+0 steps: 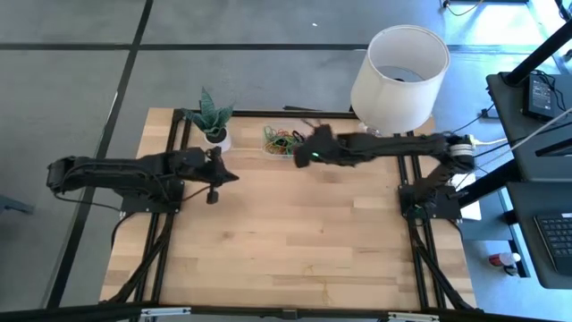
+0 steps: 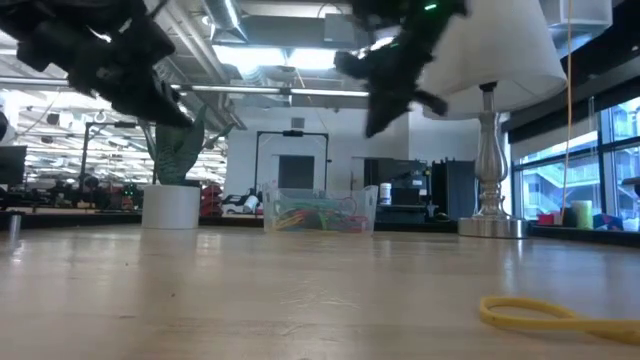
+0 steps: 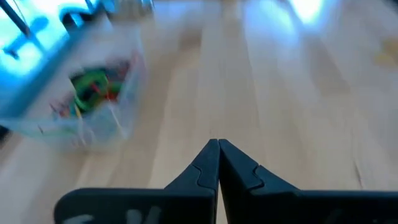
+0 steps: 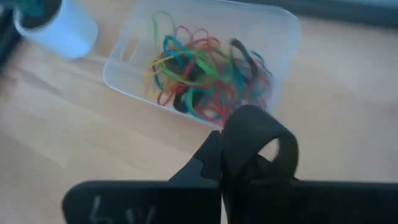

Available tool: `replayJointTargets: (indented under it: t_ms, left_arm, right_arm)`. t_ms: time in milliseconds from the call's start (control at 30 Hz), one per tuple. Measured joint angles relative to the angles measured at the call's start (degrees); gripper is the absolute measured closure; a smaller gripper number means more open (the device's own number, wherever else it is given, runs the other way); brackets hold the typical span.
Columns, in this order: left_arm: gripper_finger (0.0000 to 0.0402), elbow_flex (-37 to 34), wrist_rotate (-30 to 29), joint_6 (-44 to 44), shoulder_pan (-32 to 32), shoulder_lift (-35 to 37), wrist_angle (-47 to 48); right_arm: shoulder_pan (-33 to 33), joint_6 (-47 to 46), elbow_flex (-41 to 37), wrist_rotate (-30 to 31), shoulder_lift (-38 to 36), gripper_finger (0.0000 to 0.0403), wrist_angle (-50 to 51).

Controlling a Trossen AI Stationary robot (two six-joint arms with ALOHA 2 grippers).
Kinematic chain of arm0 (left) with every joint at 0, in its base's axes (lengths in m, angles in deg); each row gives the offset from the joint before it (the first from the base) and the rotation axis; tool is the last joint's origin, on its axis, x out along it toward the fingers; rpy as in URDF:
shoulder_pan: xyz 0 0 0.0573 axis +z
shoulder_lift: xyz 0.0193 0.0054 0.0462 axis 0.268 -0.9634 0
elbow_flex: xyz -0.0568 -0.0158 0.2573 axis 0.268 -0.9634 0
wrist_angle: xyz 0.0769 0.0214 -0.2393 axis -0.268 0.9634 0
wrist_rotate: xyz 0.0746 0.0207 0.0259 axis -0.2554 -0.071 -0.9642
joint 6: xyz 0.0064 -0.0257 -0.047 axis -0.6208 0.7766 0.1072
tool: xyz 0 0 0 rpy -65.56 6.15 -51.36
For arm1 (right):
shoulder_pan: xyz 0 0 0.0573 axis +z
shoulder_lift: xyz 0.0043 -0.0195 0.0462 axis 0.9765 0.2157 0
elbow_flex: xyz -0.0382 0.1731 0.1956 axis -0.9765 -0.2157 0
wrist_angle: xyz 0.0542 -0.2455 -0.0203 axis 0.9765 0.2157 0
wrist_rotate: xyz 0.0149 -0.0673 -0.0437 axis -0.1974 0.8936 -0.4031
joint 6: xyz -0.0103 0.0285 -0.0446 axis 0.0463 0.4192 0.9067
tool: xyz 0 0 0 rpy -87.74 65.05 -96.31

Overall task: Pick and place rubber bands into bin
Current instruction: Put the black rubber band into the transparent bin

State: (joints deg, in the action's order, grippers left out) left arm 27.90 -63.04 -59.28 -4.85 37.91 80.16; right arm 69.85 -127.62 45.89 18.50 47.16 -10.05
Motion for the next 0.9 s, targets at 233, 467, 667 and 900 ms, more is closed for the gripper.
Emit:
replayJointTargets:
  t_ms: [233,467,667,900]
  left_arm:
    - [0.0400,-6.3,0.0,2.6,-1.0,9.2,-11.8]
    - [0.0400,-13.5,-4.9,2.6,-4.6,16.4,-21.0]
    - [0.0400,-15.1,-6.6,2.1,-5.5,24.3,-17.8]
    - [0.0400,-15.1,-6.6,2.1,-5.5,33.3,-10.2]
  right_arm:
    - [-6.3,15.7,18.1,-3.1,14.6,0.0402,3.0]
    - [-11.8,21.6,27.3,-10.1,24.2,0.0402,11.2]
    - [-14.3,22.8,27.9,-11.8,27.1,0.0402,14.9]
    - [-14.5,23.2,28.0,-12.0,27.6,0.0379,11.9]
